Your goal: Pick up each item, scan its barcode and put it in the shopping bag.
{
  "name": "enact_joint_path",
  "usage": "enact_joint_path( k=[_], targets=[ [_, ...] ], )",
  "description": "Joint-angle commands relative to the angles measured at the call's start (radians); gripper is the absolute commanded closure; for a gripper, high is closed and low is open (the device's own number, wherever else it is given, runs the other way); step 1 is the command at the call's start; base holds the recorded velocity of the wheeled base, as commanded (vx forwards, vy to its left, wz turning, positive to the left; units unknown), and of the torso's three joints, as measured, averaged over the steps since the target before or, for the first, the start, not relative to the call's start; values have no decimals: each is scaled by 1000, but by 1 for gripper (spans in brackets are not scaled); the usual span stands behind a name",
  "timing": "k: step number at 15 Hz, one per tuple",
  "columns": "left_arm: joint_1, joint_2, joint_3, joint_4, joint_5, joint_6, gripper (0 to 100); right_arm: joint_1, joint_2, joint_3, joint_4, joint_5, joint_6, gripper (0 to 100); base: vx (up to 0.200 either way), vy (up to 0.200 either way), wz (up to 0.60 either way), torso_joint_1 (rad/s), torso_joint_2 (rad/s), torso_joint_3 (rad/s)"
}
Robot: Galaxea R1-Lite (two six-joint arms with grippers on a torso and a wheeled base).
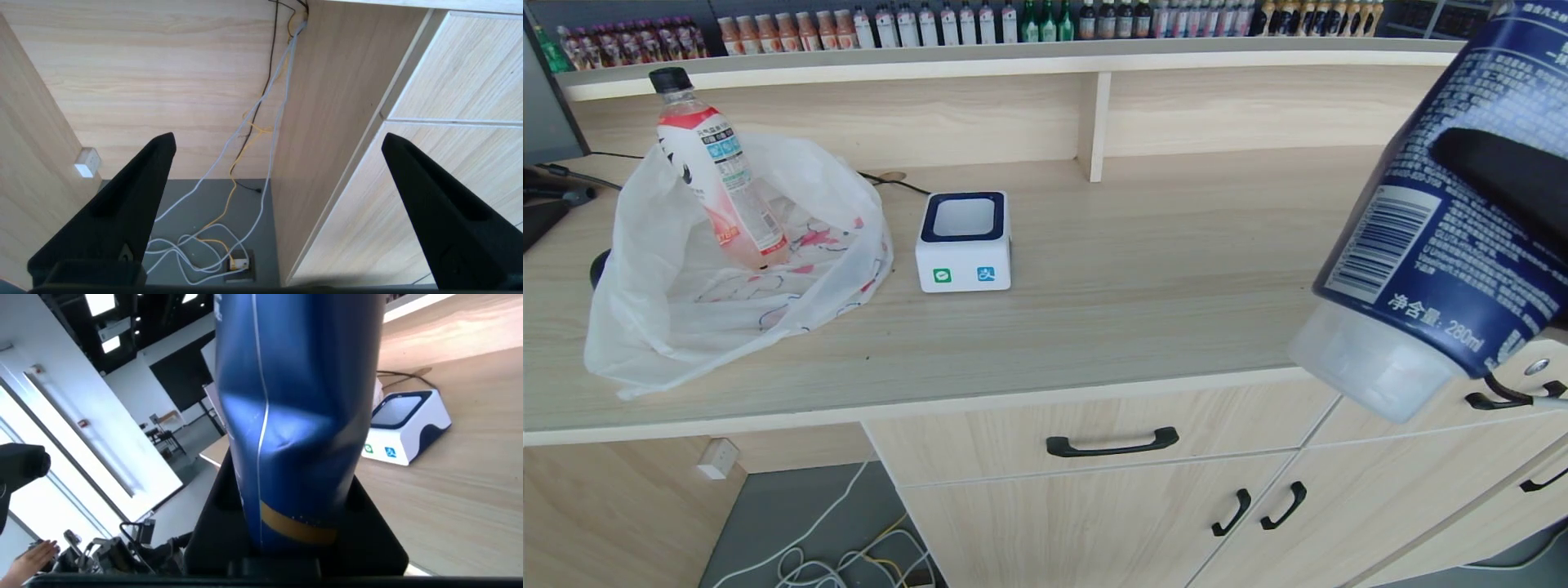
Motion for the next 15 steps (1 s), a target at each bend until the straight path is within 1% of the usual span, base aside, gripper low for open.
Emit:
enact_joint_path(
  k=[1, 15],
  targets=[
    [0, 2, 0, 0, 0, 0, 0, 0, 7, 1, 0, 0, 0, 100, 0, 0, 0, 0, 0, 0],
    [0, 0, 0, 0, 0, 0, 0, -1, 25, 0, 0, 23, -8, 100, 0, 0, 0, 0, 0, 0]
  ],
)
